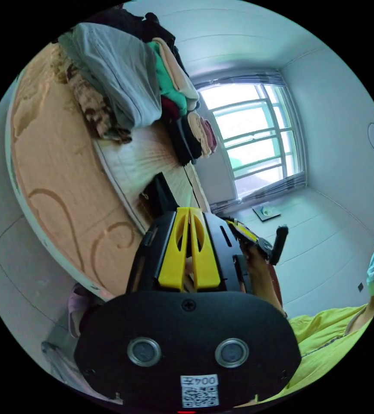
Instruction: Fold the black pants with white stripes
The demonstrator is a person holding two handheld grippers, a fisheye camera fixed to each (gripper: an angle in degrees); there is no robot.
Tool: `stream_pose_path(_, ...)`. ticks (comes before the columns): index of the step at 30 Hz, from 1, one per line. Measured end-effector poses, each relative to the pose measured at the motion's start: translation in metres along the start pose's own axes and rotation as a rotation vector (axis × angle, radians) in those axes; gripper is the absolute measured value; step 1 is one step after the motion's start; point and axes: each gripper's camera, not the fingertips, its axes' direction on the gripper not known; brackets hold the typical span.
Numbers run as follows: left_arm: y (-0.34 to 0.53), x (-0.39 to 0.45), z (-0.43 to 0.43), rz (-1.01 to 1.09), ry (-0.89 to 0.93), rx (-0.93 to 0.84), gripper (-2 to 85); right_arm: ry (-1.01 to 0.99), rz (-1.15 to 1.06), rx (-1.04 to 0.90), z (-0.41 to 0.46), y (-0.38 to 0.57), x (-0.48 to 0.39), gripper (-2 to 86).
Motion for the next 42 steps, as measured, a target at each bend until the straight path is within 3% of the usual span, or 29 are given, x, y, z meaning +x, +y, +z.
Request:
stream_pose_path(2, 0.006, -0.002, -0.013, 0.013, -0.026, 0.018, 0.1, 0.233, -0.331, -0.112, 0.002, -0.043, -0.122, 1.7)
stream_pose_path(5, 0.021, -0.007, -0.028, 0.034, -0.025, 0.049, 0.3, 0.592, -0.607, -0.232, 0.034, -0.056, -0.236, 3.8)
stream_pose_path(10, 0.051, -0.009, -0.030, 0.069, -0.024, 0.009, 1.0, 0.636, -0.552, -0.274, 0.024, -0.065, -0.290, 5.8)
stream_pose_path(18, 0.095, -0.015, -0.012, 0.069, -0.072, -0.029, 1.0, 0.588, -0.348, -0.211, -0.038, -0.041, -0.286, 8.1)
stream_pose_path(22, 0.124, -0.021, 0.001, 0.057, -0.074, -0.033, 0.9, 0.813, -0.478, -0.066, -0.046, 0.007, -0.312, 4.2)
stream_pose_path(24, 0.136, -0.023, 0.007, 0.055, -0.064, -0.038, 0.9, 0.830, -0.476, -0.012, -0.058, 0.027, -0.315, 3.4)
stream_pose_path(27, 0.155, -0.015, 0.017, 0.113, -0.157, -0.037, 0.9, 0.711, -0.288, 0.045, -0.092, 0.061, -0.292, 3.2)
stream_pose_path(28, 0.162, -0.004, 0.023, 0.177, -0.219, -0.031, 0.9, 0.581, -0.105, 0.062, -0.111, 0.077, -0.264, 3.7)
stream_pose_path(30, 0.172, 0.020, 0.041, 0.334, -0.337, -0.028, 0.9, 0.296, 0.229, 0.044, -0.127, 0.110, -0.200, 5.6)
stream_pose_path(31, 0.179, 0.039, 0.058, 0.463, -0.429, -0.038, 0.9, 0.063, 0.459, 0.046, -0.125, 0.143, -0.150, 7.8)
stream_pose_path(32, 0.182, 0.048, 0.069, 0.535, -0.475, -0.047, 0.9, -0.189, 0.700, 0.073, -0.112, 0.186, -0.098, 9.7)
stream_pose_path(35, 0.198, 0.080, 0.123, 0.794, -0.638, -0.053, 0.9, -0.652, 1.187, 0.160, -0.049, 0.302, -0.016, 11.6)
stream_pose_path(38, 0.214, 0.085, 0.178, 0.946, -0.725, -0.131, 0.9, -0.836, 1.437, 0.211, 0.002, 0.381, 0.009, 11.9)
stream_pose_path(41, 0.242, 0.067, 0.229, 1.053, -0.801, -0.316, 0.8, -0.931, 1.579, 0.245, 0.038, 0.432, 0.021, 11.6)
stream_pose_path(42, 0.259, 0.064, 0.230, 1.116, -0.775, -0.258, 0.8, -0.942, 1.607, 0.251, 0.044, 0.442, 0.023, 11.4)
